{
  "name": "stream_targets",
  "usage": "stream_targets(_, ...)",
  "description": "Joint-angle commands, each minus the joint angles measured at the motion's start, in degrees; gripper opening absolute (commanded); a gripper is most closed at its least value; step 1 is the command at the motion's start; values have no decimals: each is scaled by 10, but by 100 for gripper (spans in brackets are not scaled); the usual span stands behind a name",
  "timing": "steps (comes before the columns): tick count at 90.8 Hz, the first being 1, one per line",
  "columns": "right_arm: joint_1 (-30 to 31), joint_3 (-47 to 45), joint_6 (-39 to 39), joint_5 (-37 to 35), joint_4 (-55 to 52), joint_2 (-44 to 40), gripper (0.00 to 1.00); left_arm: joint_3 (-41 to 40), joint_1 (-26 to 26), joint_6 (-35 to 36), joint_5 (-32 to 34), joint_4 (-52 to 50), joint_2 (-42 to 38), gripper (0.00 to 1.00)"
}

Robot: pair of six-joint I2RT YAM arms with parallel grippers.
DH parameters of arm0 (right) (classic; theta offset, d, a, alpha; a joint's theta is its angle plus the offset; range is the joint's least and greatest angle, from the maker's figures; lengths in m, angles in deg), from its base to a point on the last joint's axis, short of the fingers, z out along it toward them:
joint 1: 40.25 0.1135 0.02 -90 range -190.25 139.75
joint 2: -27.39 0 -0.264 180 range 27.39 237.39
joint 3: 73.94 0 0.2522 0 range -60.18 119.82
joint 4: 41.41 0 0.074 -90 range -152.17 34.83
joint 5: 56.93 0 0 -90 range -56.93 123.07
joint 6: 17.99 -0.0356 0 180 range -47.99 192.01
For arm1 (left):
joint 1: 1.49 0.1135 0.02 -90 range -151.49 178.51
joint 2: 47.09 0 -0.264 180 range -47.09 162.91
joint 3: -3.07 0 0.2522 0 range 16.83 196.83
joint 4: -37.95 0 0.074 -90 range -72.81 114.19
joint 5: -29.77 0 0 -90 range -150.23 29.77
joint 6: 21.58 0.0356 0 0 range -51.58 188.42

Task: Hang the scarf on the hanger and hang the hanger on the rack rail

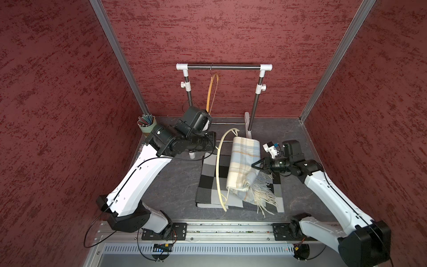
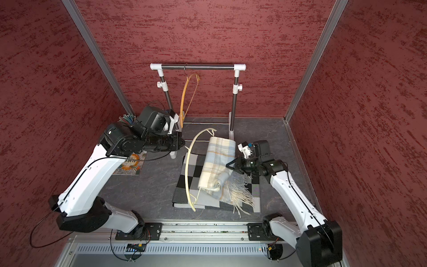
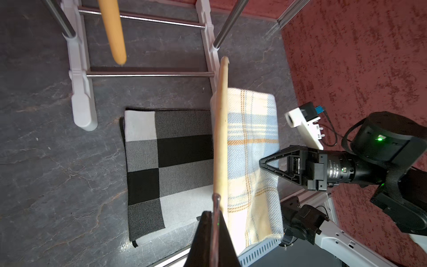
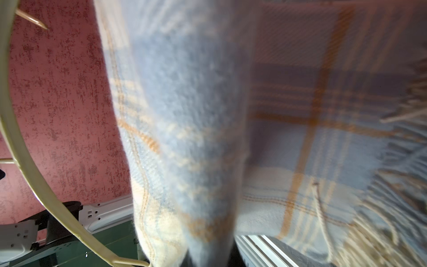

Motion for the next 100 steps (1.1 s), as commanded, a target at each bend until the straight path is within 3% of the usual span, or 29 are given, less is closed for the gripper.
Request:
stream_targets(1, -8, -9, -21, 18, 4, -11, 0, 83, 9, 21, 32, -68, 17, 0)
stream_targets(19, -10, -41, -26, 27, 20, -23, 0, 174, 10, 23, 37, -99, 46, 0)
stream_targets(53, -26, -99, -10, 36, 26, -45, 0, 281, 30, 32, -13, -90, 76, 0)
stream_targets(79, -50, -55, 36, 40, -32, -47, 0, 257, 48, 39, -36, -56, 61, 0)
stream_targets(100, -54, -78, 43, 23, -1, -2, 0, 245, 48, 43, -36, -31, 54, 0)
